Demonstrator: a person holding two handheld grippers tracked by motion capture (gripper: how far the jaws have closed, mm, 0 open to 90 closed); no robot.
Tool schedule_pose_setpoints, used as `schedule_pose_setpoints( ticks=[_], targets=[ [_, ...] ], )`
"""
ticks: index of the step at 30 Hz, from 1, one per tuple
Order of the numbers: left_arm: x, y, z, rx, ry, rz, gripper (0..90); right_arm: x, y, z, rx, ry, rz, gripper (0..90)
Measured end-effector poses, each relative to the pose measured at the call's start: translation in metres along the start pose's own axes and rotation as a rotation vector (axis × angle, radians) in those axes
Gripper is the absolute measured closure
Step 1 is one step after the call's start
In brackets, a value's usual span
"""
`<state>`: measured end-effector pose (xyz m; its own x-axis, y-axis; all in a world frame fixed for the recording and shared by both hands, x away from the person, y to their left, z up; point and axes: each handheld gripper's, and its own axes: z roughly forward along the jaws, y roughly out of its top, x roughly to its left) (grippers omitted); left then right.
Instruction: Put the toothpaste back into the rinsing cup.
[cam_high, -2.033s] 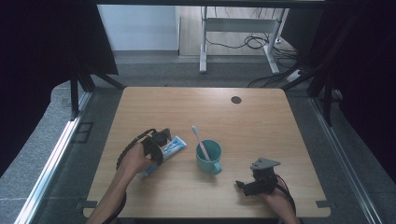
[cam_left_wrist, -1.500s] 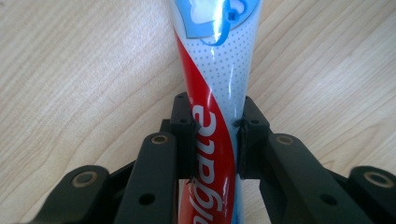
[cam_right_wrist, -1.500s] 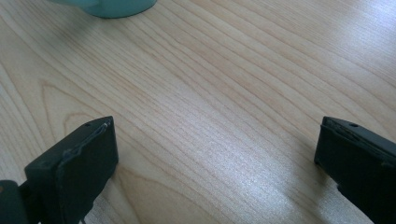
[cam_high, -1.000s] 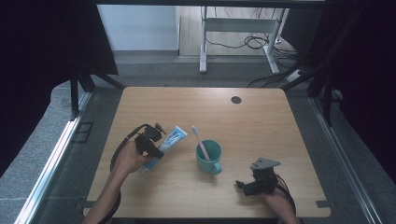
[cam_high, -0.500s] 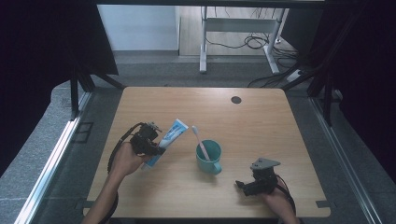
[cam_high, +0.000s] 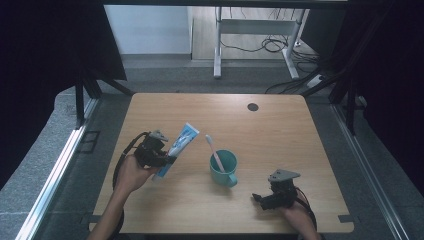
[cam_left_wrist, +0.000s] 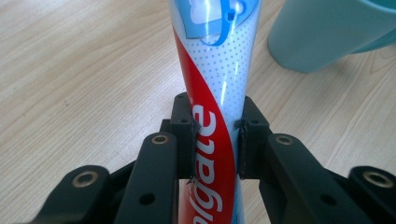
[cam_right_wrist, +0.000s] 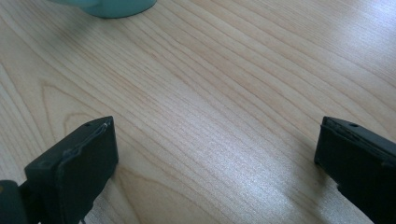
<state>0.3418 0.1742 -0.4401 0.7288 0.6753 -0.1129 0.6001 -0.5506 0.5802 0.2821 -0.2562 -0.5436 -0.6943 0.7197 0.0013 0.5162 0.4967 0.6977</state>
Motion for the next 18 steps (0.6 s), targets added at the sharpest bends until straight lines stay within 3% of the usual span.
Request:
schedule_pose_setpoints(
  ticks=[18],
  targets=[
    [-0.017,-0.008,-0.027,-0.162,-0.021,0.019,73.3,0.000,0.000,0.000,-0.001,0.001,0.001,0.0]
  ],
)
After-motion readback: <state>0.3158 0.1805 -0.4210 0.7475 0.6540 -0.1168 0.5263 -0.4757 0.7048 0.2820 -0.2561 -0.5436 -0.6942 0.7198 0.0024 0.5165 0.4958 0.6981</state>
